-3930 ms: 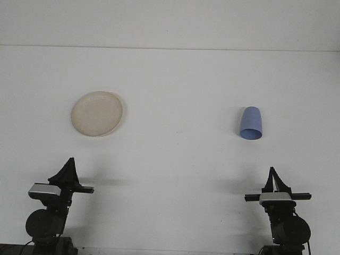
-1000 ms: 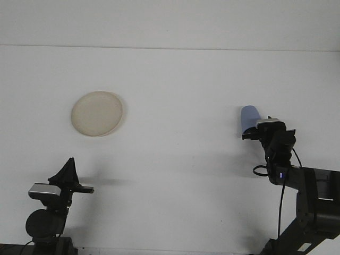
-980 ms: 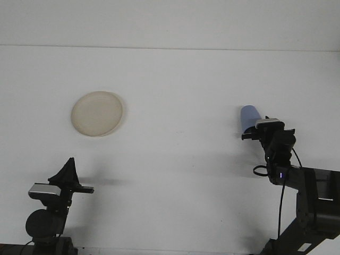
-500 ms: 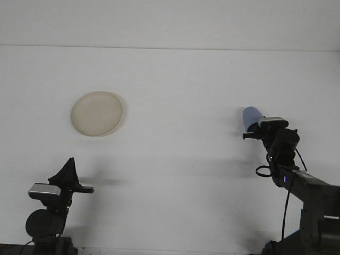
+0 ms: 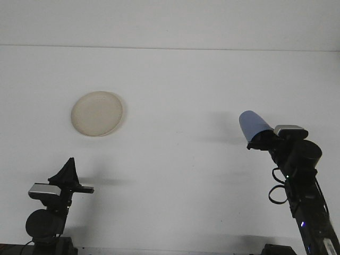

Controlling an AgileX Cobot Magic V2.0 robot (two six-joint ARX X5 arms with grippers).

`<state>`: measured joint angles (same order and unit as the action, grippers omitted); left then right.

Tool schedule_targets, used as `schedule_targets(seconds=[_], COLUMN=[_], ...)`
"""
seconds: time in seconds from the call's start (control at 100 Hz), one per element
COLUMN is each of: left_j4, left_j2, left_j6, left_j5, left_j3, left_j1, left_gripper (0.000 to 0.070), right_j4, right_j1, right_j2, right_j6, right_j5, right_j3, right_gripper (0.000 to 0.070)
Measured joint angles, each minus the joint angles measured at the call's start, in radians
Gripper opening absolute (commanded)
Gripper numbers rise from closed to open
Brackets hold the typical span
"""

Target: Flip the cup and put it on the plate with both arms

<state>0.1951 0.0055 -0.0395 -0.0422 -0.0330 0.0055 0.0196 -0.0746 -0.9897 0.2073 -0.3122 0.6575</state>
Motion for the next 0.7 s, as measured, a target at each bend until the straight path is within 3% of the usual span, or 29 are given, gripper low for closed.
schedule_targets(seconds=[0.23, 0.48, 0.58, 0.7], left_j4=[0.0, 0.0, 0.0, 0.0], left_j2=[0.0, 0.0, 0.0, 0.0], left_j6=[0.0, -0.004, -0.004, -0.004], left_j5=[0.0, 0.0, 0.0, 0.0], left_j3=[0.0, 0.0, 0.0, 0.0], left_j1=[0.0, 0.0, 0.0, 0.0], left_gripper=[0.0013, 0.0013, 0.0013, 0.0013], right_j4=[-0.472, -0.897, -1.015, -1.124], right_j1=[0.089, 0.29, 0.4, 0.546], right_j2=[0.071, -0.059, -0.151, -0.27], right_j6=[0.028, -0.055, -0.087, -0.122], right_j5=[-0.059, -0.072, -0.029, 0.076], right_j3=[0.172, 0.462, 0.569, 0.671], right_gripper=[0.0005, 0.0004, 0.0004, 0.0004])
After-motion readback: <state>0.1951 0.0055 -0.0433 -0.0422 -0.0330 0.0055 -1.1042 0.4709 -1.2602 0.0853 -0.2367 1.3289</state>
